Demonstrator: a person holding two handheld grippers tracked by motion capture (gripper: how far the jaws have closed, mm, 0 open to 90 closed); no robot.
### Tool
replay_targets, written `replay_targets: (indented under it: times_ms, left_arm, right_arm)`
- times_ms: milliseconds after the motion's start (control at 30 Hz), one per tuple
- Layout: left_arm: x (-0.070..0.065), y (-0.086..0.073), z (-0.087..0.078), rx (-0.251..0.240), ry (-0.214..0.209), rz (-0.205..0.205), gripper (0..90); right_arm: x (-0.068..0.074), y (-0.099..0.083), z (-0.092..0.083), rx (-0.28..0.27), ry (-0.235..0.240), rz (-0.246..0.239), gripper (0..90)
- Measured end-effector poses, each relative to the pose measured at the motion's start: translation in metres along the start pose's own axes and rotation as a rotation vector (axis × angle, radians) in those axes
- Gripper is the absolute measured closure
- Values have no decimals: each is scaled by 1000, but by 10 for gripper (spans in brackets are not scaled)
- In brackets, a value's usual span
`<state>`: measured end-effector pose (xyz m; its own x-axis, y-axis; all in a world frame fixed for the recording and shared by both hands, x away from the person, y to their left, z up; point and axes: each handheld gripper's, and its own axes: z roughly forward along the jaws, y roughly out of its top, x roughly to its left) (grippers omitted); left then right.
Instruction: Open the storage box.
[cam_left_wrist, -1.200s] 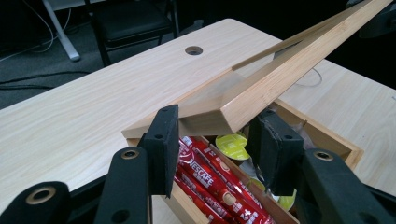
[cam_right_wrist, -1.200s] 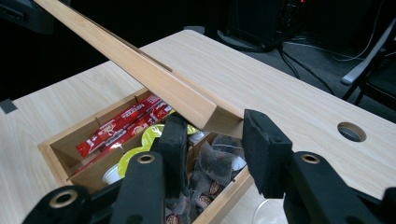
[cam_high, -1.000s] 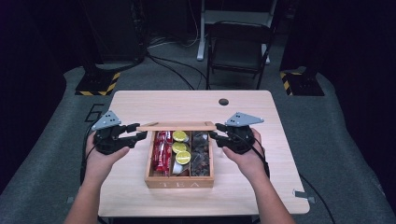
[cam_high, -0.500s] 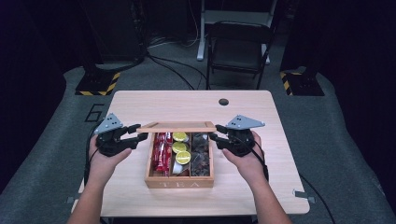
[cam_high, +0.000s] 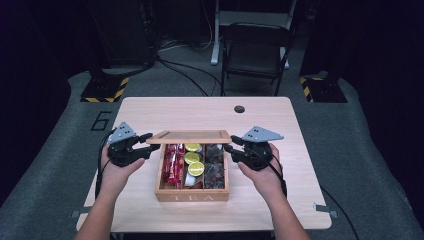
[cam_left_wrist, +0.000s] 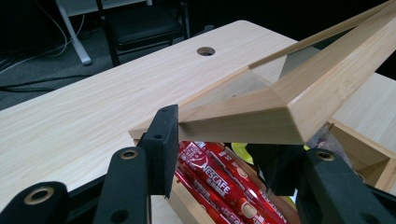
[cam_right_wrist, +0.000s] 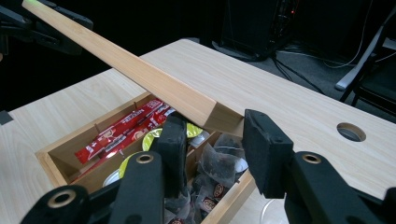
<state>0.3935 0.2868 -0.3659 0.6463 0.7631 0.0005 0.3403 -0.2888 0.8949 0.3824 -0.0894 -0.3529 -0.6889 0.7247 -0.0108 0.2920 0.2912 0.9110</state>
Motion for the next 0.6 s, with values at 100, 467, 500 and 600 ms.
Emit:
replay_targets:
  times_ms: [100,467,500,600]
  left_arm:
    - [1,-1,1,-12,-1,-9,535]
    - [5,1,2,-18,-20,-26,534]
    - [6,1,2,-20,-20,-26,534]
    - [6,1,2,-23,-20,-28,534]
  right_arm:
    - [1,-1,-1,-11,0,9,592]
    - [6,-9,-5,12,-13,-21,557]
    - [5,-10,-5,10,-11,-27,554]
    - [4,-13,-5,17,-15,-11,536]
